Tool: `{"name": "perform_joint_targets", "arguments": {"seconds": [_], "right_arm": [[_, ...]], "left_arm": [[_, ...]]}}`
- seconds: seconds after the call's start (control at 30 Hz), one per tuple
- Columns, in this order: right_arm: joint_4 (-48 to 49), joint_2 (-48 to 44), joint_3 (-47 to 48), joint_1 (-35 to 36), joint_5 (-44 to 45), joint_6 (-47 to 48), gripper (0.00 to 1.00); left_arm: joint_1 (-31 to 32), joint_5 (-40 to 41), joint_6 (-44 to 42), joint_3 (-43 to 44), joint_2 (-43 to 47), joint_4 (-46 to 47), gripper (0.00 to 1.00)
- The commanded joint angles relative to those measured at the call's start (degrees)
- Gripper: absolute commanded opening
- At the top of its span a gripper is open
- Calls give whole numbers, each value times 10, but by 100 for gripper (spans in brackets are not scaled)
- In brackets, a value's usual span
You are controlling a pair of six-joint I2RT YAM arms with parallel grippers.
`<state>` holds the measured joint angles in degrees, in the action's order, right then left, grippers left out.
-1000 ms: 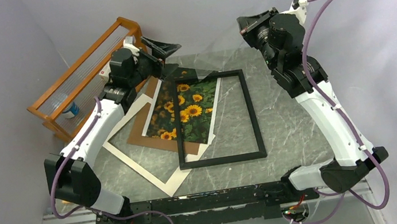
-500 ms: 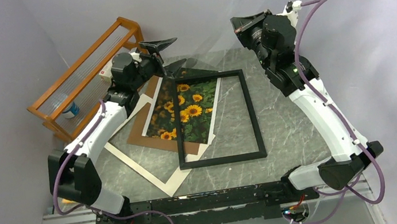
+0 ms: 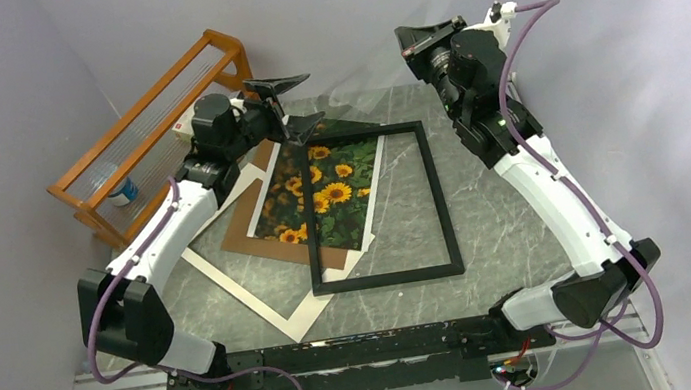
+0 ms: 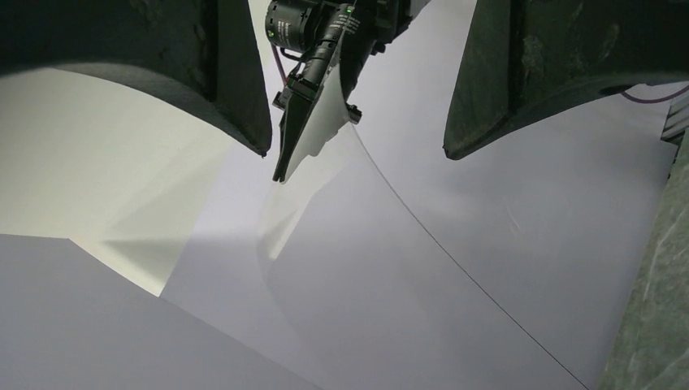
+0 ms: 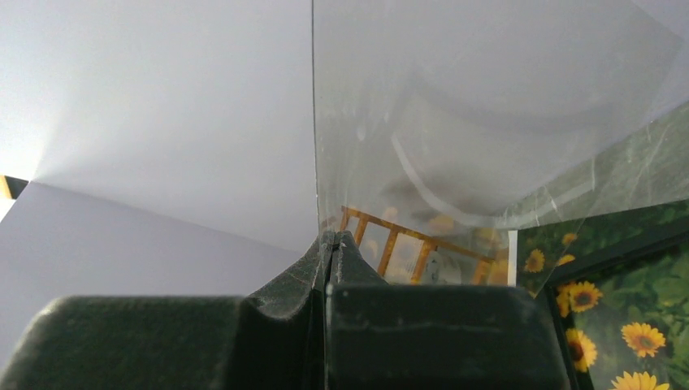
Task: Put the photo into the frame
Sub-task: Adjust the photo frame item.
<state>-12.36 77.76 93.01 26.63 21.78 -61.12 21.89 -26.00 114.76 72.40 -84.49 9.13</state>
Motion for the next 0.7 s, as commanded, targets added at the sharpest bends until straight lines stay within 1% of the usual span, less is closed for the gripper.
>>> {"name": "perform_joint_targets", "arguments": {"seconds": [0.0, 0.07, 0.13, 0.2, 0.3, 0.33, 0.4, 0.43, 0.47, 0.5, 0.53, 0.57, 0.6, 0.63, 0.67], "right_arm": [[70, -17, -12, -2, -33, -13, 0], [70, -26, -22, -2, -44, -25, 0], [68, -40, -35, -2, -50, -39, 0], [65, -50, -45, -2, -49, -44, 0], [56, -61, -53, -2, -46, -47, 0], [57, -67, -58, -2, -45, -46, 0], [56, -80, -70, -3, -45, -47, 0], [54, -86, -76, -3, -45, -45, 0], [50, -93, -80, -2, -43, -40, 0], [42, -100, -84, -2, -42, -37, 0], [35, -109, -91, -3, -44, -32, 0], [28, -118, -100, -2, -45, -29, 3], [22, -127, -112, -2, -47, -26, 10], [13, -139, -128, -2, -50, -19, 21], [2, -148, -139, -2, -52, -11, 36]], "left_arm": [[7, -15, 21, 30, -12, 33, 82], [9, 1, 46, 26, -24, 74, 80], [10, 17, 50, 35, -37, 89, 71], [13, 24, 45, 56, -53, 80, 62], [14, 26, 53, 73, -76, 91, 44], [14, 31, 56, 73, -82, 101, 35], [14, 42, 55, 74, -88, 114, 26], [14, 50, 49, 74, -91, 120, 15], [14, 54, 40, 75, -95, 129, 9], [13, 56, 32, 78, -98, 131, 4], [13, 57, 19, 83, -102, 134, 3], [13, 58, 5, 88, -105, 136, 3], [12, 59, -10, 96, -109, 134, 2], [12, 58, -25, 103, -112, 129, 3], [11, 60, -44, 111, -115, 126, 2]]}}
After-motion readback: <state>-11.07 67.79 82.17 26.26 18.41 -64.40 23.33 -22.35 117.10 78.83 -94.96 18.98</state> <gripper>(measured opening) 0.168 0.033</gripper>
